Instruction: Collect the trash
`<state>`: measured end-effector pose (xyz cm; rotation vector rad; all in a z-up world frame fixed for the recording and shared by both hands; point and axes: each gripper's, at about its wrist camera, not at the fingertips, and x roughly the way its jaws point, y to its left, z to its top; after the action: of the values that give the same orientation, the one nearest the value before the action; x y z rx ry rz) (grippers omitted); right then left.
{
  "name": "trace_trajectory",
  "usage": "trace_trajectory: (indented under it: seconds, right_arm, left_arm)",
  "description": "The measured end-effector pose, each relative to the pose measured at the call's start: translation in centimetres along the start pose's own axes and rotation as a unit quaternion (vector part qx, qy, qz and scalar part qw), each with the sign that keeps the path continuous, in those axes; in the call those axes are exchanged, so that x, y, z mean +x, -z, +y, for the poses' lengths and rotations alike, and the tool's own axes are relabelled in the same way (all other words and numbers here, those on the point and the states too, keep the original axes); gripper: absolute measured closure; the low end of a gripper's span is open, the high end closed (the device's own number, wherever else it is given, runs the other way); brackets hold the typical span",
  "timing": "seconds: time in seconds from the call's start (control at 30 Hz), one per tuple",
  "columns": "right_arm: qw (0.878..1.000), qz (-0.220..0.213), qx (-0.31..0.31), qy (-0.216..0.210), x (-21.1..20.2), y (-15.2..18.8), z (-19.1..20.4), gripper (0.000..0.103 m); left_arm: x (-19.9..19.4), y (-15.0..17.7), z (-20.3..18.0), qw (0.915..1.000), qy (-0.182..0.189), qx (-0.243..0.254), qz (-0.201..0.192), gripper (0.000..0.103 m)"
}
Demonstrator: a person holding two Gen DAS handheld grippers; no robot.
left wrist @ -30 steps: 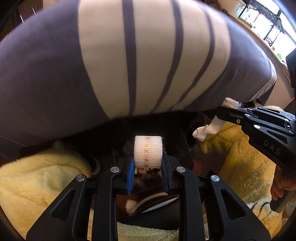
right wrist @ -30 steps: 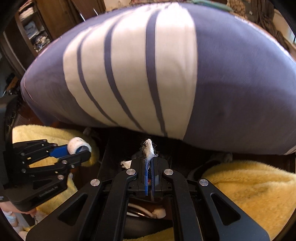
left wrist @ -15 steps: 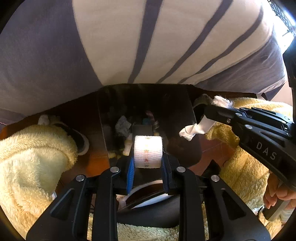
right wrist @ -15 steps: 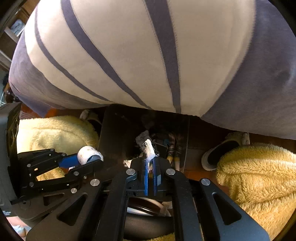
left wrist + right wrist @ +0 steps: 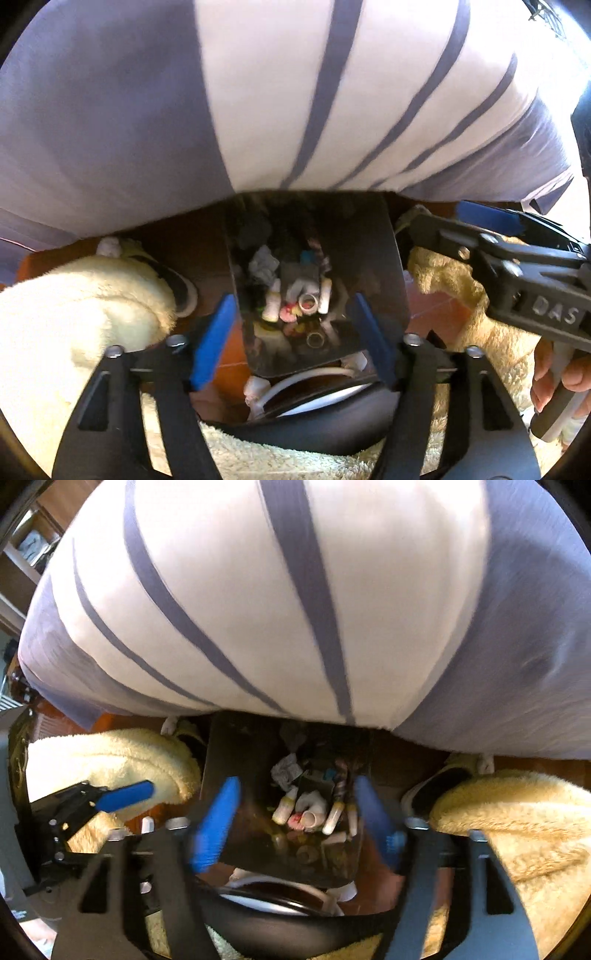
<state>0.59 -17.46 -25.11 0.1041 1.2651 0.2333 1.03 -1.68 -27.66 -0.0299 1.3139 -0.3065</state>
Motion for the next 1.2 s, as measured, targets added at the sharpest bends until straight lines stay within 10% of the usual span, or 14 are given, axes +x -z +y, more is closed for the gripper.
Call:
trace_trajectory:
  seconds: [0.07, 0.47, 0.87, 1.2]
  right_arm:
    - [1.0, -0.014, -0.002, 0.008, -0.9, -0.1, 0.1, 0.005]
    - [0.988, -0.153, 0.015, 0.034, -11.8, -1.9, -1.5, 0.004]
    - [0.93, -0.361, -0.034, 0.053, -27.7, -2.9, 0.8, 0.004]
    - [0.878, -0.473, -0.031, 0.069, -35.6, -2.8, 1.7, 0.003]
  left_arm:
    - [-1.1, -0.2, 0.1, 0.9999, -0.002, -0.002, -0.014, 0.022]
    - [-12.4, -1.5, -0.8, 0.9879, -0.032, 0.015, -0.151, 0.008]
    - [-27.2, -3.2, -4.0, 0.9368, -0.058, 0.044, -0.342, 0.008]
    - [-32.7, -3.5, -7.3, 0.9002, -0.069, 0.062, -0.425, 0.008]
